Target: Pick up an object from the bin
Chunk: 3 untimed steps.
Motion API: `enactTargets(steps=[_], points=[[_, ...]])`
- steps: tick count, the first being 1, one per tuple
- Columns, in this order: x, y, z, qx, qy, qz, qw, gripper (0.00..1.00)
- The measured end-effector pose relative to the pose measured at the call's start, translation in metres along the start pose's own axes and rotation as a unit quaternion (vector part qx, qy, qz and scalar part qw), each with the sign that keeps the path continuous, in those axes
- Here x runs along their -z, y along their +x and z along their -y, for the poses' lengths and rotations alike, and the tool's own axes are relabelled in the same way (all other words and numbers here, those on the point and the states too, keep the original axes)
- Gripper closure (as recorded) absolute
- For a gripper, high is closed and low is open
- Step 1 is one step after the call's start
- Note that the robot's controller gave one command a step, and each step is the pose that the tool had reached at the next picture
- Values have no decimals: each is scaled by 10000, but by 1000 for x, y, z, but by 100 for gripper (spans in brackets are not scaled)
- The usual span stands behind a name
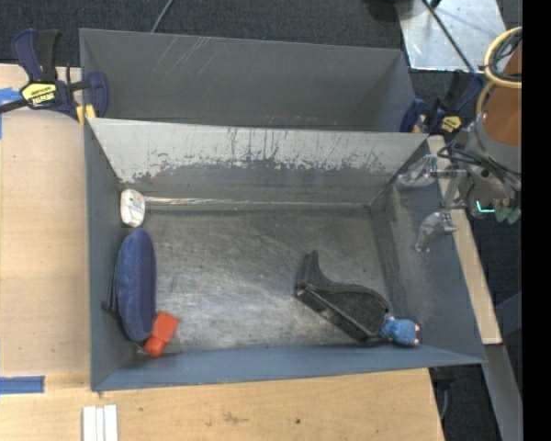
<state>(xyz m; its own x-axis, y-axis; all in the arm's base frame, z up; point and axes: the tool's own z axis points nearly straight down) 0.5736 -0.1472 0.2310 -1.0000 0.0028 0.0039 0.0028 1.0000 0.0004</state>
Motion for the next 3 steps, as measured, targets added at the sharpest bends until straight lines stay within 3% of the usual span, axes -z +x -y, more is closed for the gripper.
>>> enactTargets(steps=[1,2,3], points=[[-134,-3,-52,672,-8,4,9977,0],[-139,57,-79,-492,4,334,9982,0],[-45,56,-72,-1370,1,76,9905,0]])
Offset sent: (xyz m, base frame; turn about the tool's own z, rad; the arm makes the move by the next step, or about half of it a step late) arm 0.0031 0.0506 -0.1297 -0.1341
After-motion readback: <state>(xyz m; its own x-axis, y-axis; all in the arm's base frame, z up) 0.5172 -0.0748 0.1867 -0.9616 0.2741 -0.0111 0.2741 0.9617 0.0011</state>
